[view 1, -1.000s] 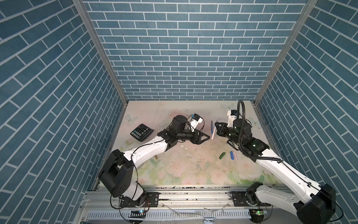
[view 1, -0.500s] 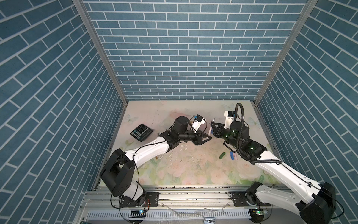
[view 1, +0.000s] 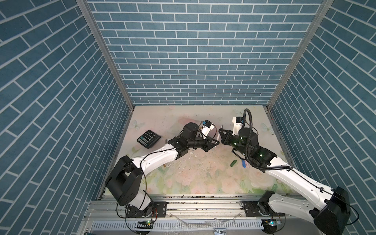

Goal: Insert the pens into the pen caps
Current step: 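Bring the pen to the left gripper and close the left gripper on it, then open the right gripper and move it over the pink cap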

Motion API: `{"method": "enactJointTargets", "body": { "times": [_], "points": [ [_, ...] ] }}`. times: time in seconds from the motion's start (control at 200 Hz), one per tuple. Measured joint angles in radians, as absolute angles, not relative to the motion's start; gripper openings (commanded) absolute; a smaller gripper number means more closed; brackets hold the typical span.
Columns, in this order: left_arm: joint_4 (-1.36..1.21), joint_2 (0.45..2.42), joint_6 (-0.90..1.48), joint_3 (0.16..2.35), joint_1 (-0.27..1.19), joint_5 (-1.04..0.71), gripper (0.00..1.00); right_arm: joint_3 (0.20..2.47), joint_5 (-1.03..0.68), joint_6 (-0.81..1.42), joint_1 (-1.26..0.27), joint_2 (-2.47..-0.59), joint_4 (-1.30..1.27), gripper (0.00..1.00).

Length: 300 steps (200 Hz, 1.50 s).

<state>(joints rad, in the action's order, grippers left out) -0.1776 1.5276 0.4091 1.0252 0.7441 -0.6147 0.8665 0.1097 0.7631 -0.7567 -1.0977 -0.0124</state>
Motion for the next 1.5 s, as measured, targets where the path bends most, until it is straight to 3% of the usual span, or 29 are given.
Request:
{"method": "enactJointTargets", "body": {
  "times": [0.155, 0.285, 0.51, 0.665, 0.795, 1.06, 1.355, 1.5],
  "points": [
    [-0.17, 1.513, 0.404, 1.02, 0.745, -0.596, 0.0, 0.867, 0.104, 0.77, -0.76, -1.095, -0.015, 0.25],
    [-0.152, 1.493, 0.382, 1.02, 0.739, -0.546, 0.0, 0.891, 0.1, 0.777, -0.765, -1.061, 0.087, 0.31],
    [-0.11, 1.424, 0.354, 1.017, 0.724, -0.434, 0.0, 0.989, 0.203, 0.756, -0.738, -0.89, 0.45, 0.22],
    [-0.141, 1.396, 0.374, 1.004, 0.722, -0.443, 0.0, 0.942, 0.195, 0.753, -0.569, -0.847, 0.638, 0.2],
    [-0.179, 1.396, 0.406, 0.987, 0.723, -0.484, 0.0, 0.855, 0.148, 0.723, -0.463, -0.908, 0.729, 0.24],
    [-0.199, 1.366, 0.414, 0.973, 0.785, -0.517, 0.0, 0.83, 0.052, 0.622, -0.417, -1.084, 0.764, 0.35],
    [-0.2, 1.323, 0.414, 0.973, 0.802, -0.525, 0.0, 0.828, 0.055, 0.582, -0.308, -1.173, 0.793, 0.22],
    [-0.197, 1.323, 0.413, 0.973, 0.804, -0.525, 0.0, 0.828, 0.053, 0.555, -0.266, -1.279, 0.783, 0.21]
  ]
}}
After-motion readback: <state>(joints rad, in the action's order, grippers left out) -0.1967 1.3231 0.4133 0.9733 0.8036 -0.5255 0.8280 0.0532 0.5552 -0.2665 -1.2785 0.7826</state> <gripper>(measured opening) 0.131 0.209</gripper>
